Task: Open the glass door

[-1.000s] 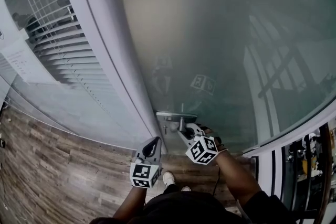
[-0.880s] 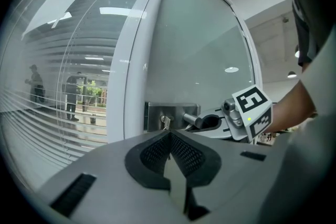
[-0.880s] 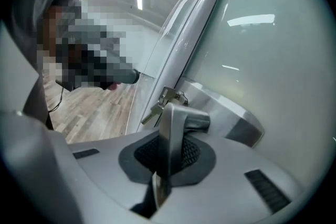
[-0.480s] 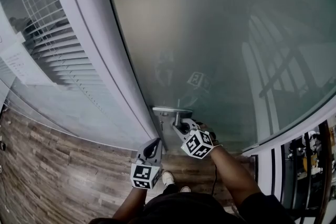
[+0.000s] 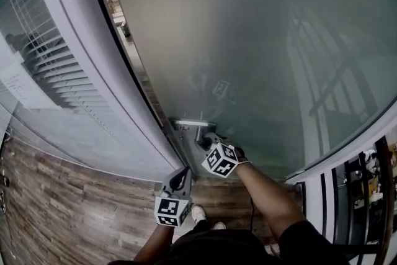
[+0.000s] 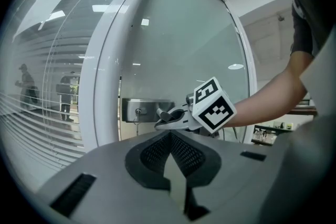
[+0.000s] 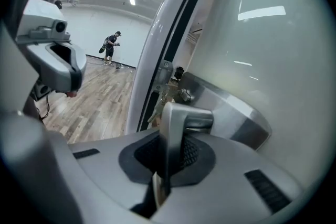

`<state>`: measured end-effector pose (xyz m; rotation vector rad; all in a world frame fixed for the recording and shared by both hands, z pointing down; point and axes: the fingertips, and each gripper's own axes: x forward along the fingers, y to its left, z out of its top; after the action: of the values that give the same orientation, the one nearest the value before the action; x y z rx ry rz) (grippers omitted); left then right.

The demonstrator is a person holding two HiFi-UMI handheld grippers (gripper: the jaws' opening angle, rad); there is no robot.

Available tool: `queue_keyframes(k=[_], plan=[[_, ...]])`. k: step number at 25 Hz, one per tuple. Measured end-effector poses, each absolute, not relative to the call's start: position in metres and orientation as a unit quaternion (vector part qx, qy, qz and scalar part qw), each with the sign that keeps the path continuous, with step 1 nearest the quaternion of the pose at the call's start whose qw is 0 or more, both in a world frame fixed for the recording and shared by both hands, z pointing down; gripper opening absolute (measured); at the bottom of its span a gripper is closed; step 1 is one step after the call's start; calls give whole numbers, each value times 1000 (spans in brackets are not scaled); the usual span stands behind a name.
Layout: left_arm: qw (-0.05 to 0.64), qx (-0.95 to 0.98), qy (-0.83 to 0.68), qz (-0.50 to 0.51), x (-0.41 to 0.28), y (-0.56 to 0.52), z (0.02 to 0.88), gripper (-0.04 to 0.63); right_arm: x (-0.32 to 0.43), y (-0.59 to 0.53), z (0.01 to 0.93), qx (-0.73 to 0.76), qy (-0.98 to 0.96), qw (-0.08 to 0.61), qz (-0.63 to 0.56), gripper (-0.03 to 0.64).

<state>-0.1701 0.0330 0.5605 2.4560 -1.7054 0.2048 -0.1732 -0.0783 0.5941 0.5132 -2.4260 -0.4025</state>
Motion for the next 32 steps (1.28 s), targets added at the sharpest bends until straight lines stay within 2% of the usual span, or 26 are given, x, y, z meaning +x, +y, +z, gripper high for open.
queue_keyframes(k=[14,19,26,32], plan=[[60,814,-574,61,-143,5,564,2,-170,-132,597,211,-912,327,-126,17],[89,818,-565,66,-136,-24,571,2,-171,-164,600,218,-912,327,-116,15],[72,823,-560,61,-132,-85,574,2,-163,-217,598,236,-908,330,-103,15],[95,834,-541,62,-129,-130,566,2,-160,-268,597,257,-903,335,-83,15]])
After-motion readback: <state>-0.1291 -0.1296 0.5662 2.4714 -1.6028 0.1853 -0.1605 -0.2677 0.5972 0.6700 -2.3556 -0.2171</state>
